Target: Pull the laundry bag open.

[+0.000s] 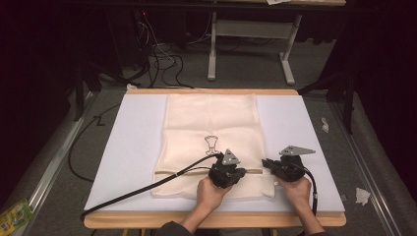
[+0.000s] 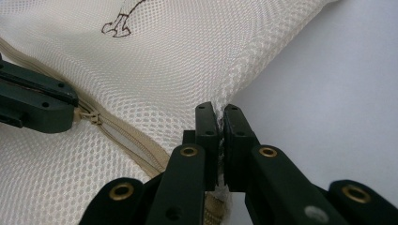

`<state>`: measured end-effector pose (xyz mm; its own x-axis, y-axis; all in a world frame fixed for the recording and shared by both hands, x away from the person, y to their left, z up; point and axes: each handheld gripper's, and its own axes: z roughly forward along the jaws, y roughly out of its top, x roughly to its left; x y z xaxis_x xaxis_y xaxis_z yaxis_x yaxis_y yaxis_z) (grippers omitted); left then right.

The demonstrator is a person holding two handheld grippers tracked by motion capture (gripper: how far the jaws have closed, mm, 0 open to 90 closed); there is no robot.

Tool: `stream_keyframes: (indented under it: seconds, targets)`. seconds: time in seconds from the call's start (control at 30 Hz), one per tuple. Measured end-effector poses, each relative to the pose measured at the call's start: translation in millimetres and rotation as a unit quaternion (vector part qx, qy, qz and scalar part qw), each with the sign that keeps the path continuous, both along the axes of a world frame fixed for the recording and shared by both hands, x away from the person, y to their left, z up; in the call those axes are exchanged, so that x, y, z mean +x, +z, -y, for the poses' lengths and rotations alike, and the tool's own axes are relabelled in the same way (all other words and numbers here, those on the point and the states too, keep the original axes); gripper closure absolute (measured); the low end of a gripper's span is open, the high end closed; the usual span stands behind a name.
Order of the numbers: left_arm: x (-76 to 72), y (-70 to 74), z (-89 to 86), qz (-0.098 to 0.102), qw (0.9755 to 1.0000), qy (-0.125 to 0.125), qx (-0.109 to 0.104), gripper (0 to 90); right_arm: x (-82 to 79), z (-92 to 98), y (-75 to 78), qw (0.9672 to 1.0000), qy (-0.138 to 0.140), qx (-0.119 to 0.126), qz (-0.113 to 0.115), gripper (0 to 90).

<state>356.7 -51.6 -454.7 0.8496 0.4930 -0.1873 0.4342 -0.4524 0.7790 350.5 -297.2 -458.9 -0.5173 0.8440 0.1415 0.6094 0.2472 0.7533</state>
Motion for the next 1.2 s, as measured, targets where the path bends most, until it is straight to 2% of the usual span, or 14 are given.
stream_keyframes:
  seconds: [0.3, 0.4, 1.0, 1.2]
  targets:
    - [-0.9, -0.5, -11.3, 0.002, 1.0000, 0.009, 0.002, 86.7, 1.0, -0.6, -1.3, 1.0000, -0.002, -0.004, 0.000, 87.7]
    - [-0.2, 1.7, -15.6, 0.000, 0.9999, 0.010, -0.003, 86.8, 1.3, -0.7, -1.5, 1.0000, -0.002, -0.004, 0.001, 87.7]
    - [-2.6, 2.5, -22.6, 0.003, 0.9999, 0.009, -0.006, 86.9, 0.5, -2.2, 0.0, 1.0000, -0.001, -0.003, 0.004, 87.7]
    - [-2.3, 1.7, -30.3, 0.000, 0.9998, 0.018, -0.009, 87.0, 1.1, -1.4, -0.4, 1.0000, -0.003, -0.006, 0.003, 87.7]
